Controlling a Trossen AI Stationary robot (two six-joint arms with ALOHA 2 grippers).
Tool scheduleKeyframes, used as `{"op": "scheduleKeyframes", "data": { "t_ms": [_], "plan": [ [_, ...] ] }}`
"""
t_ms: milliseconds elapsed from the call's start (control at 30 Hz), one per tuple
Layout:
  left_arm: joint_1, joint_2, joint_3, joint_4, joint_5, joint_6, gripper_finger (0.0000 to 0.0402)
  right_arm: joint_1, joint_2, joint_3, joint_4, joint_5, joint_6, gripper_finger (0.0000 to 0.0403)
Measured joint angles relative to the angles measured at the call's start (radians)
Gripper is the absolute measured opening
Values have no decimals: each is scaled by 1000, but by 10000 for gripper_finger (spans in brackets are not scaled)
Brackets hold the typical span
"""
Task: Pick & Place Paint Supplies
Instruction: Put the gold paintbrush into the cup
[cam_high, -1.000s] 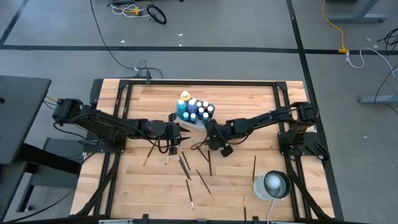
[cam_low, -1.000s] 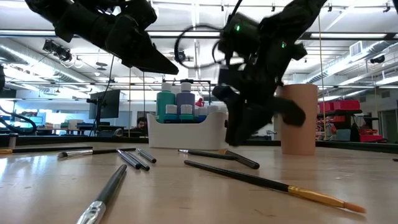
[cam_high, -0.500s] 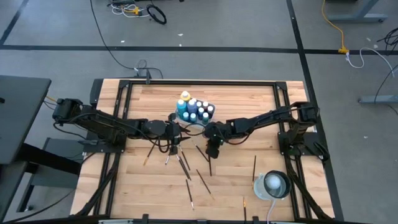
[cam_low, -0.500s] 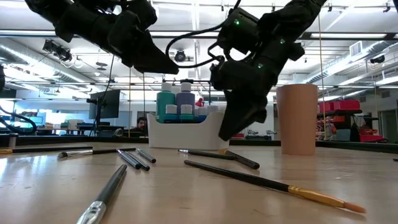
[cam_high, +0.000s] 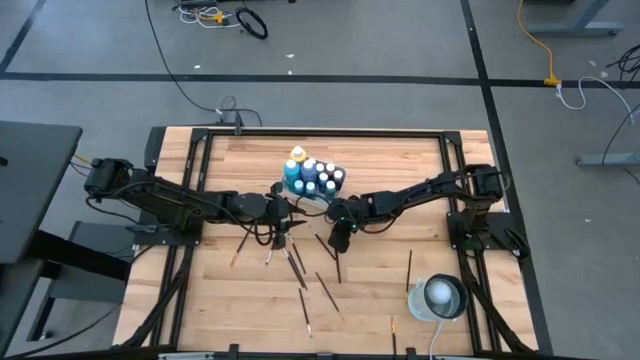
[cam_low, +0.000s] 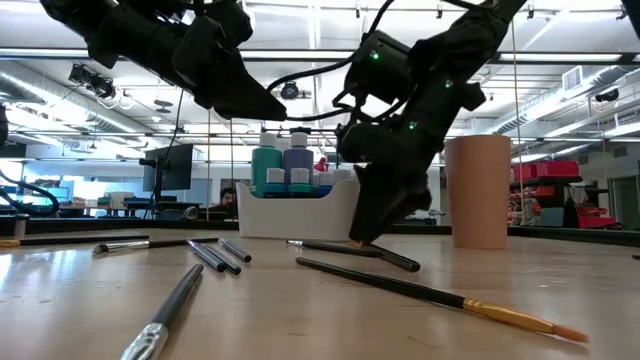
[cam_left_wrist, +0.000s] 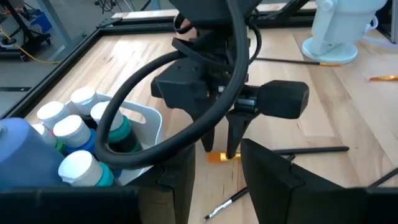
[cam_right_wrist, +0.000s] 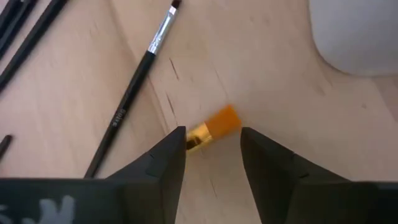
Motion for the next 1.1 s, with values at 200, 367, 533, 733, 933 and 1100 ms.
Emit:
{"op": "scheduleKeyframes", "data": {
  "t_ms": [200, 367, 533, 733, 933, 1100],
  "plan": [
    [0, 0, 0, 0, 0, 4, 138, -2, 40, 4, 57, 9, -16, 158],
    [0, 0, 0, -4, -1, 7, 138, -2, 70, 5, 100, 11, -72, 134],
    [0, 0, 0, -5, -2, 12, 138, -4, 72, 3, 105, 12, -75, 62],
    [0, 0, 0, -9, -1, 11, 138, -4, 72, 0, 148, 9, -105, 11],
    [0, 0, 0, -12, -1, 11, 138, 0, 36, -6, 183, -71, -102, 4],
    [0, 0, 0, -13, -2, 10, 138, -2, -29, -3, 188, -60, -110, 2]
  ]
}}
